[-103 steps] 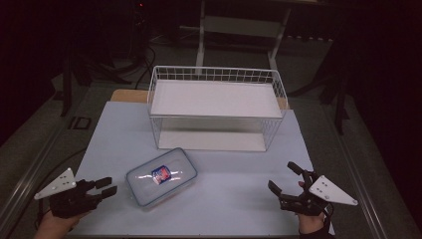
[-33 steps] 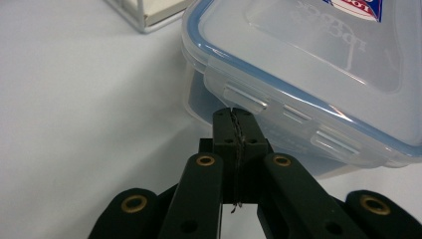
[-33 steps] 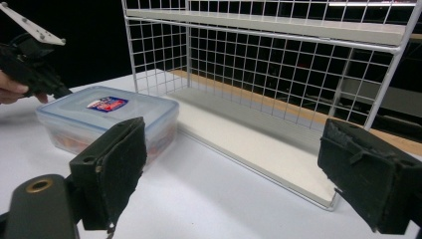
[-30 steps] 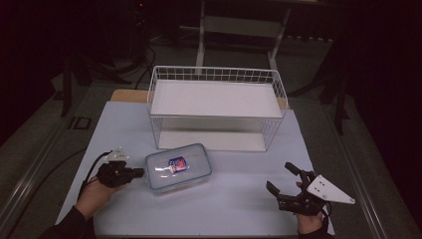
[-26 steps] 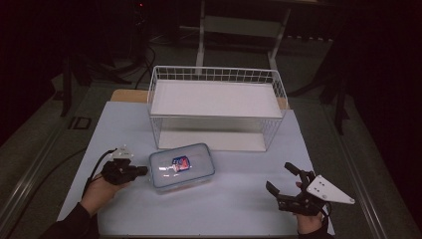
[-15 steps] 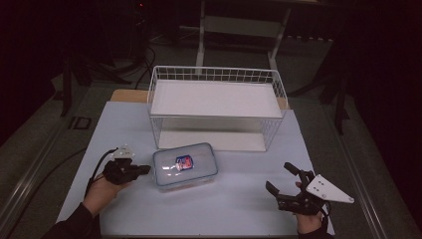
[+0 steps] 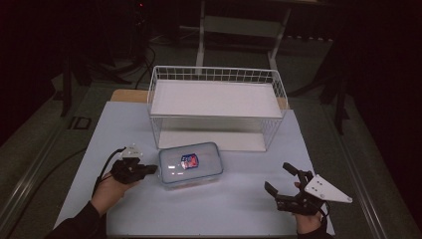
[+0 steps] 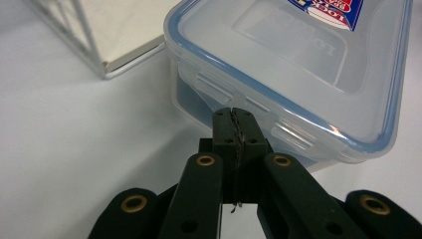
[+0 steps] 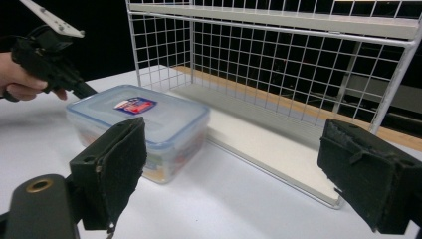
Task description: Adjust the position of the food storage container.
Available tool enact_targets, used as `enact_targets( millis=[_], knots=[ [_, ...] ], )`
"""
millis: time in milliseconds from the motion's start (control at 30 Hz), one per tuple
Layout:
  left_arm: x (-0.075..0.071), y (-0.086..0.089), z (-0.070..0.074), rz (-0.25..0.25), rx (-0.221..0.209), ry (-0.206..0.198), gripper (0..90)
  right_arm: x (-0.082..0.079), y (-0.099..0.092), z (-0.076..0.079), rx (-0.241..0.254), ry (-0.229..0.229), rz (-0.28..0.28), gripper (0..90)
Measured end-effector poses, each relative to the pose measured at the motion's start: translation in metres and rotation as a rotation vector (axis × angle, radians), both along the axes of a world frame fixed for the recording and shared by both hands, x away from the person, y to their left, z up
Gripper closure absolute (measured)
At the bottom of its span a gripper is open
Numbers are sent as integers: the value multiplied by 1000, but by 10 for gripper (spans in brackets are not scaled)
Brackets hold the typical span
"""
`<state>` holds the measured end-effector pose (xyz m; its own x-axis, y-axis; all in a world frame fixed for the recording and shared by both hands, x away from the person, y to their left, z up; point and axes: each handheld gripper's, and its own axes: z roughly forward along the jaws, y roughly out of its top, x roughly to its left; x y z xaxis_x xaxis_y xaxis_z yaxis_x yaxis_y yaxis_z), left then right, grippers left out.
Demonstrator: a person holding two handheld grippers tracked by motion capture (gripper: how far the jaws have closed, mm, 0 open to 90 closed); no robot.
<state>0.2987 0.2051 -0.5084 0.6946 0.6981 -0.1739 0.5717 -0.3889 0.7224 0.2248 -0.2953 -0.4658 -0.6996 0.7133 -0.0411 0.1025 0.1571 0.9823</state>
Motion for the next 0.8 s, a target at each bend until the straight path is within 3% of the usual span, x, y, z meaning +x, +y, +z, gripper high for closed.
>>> enact_targets(
  millis=[233,433,800],
  knots=[
    [13,-16,0,-15,-1,-1,895,0,1,-1,1,4,3,116],
    [27,-33,1,-19,-27,-3,895,0,1,-1,5,9,5,116],
    [37,-50,9,-28,-35,-27,895,0,3,-2,1,12,11,116]
  ],
)
